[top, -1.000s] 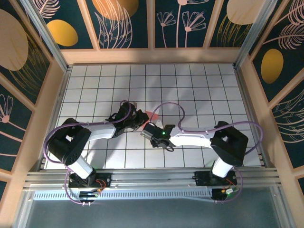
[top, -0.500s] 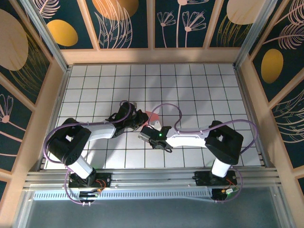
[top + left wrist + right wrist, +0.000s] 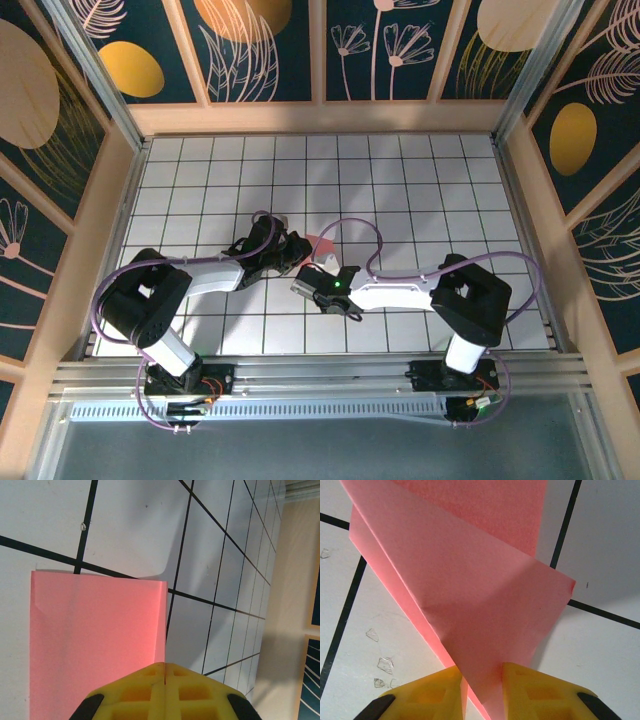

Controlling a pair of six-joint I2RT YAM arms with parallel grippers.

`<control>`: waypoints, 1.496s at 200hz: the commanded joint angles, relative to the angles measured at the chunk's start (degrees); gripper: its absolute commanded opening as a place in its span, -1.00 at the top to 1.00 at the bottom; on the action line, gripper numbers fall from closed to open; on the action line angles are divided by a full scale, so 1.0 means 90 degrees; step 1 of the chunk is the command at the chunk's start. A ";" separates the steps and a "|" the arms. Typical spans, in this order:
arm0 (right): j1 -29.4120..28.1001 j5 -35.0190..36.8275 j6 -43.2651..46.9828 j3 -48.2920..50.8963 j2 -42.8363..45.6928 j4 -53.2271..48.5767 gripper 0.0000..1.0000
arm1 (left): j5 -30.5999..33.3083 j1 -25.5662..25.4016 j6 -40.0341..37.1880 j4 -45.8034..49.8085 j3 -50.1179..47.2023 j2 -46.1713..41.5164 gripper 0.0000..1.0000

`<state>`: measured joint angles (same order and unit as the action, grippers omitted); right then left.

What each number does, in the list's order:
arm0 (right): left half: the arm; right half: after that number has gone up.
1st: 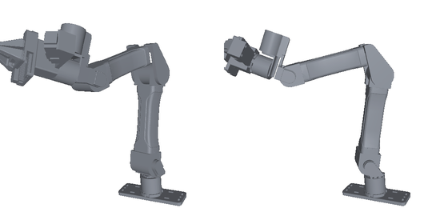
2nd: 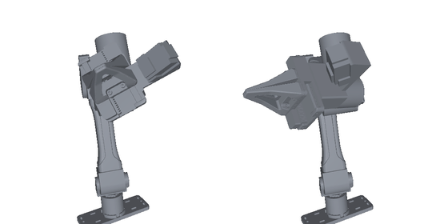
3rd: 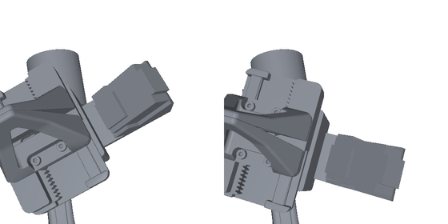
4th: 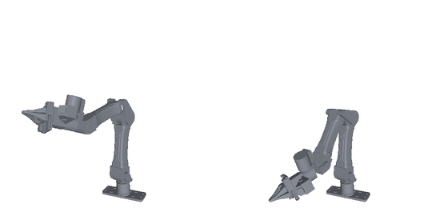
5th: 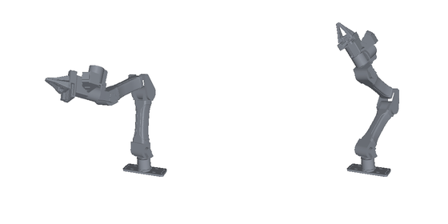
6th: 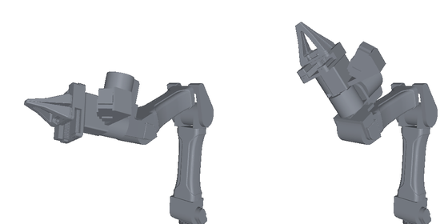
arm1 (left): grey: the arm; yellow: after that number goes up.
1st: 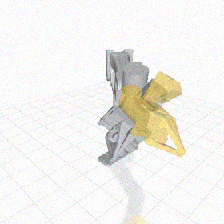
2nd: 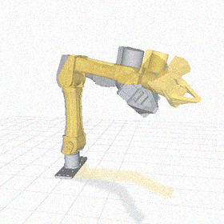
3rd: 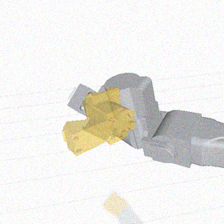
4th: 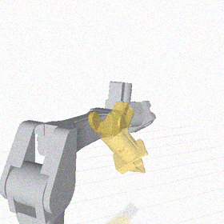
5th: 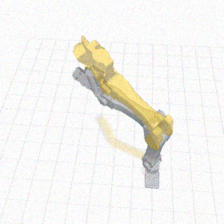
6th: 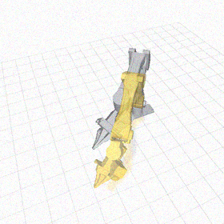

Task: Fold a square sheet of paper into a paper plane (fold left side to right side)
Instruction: Fourth fold the wing at the center of the table.

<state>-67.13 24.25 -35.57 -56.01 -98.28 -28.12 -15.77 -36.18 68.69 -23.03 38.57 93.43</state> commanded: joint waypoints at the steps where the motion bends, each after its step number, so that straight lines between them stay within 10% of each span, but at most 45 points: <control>1: -0.0070 0.0300 -0.0178 -0.0023 -0.0118 -0.0166 0.50 | 0.0043 -0.0037 0.0107 0.0166 0.0090 0.0006 1.00; 84: -0.0081 0.0274 -0.0131 0.0013 -0.0175 -0.0165 0.75 | 0.0063 -0.0037 0.0066 0.0216 0.0097 -0.0053 0.99; 192: -0.0046 -0.0004 0.0189 -0.0058 -0.0180 -0.0263 0.98 | -0.0357 0.0877 -0.0748 0.1067 0.0019 -0.0944 0.13; 299: 0.1118 -0.3127 0.0955 0.0618 0.0583 0.0746 1.00 | -0.1330 0.1491 -0.1759 0.1636 -0.0641 -0.1632 0.09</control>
<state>-59.46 5.23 -29.39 -52.51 -95.85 -24.16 -23.75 -22.85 55.64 -9.72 34.89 79.00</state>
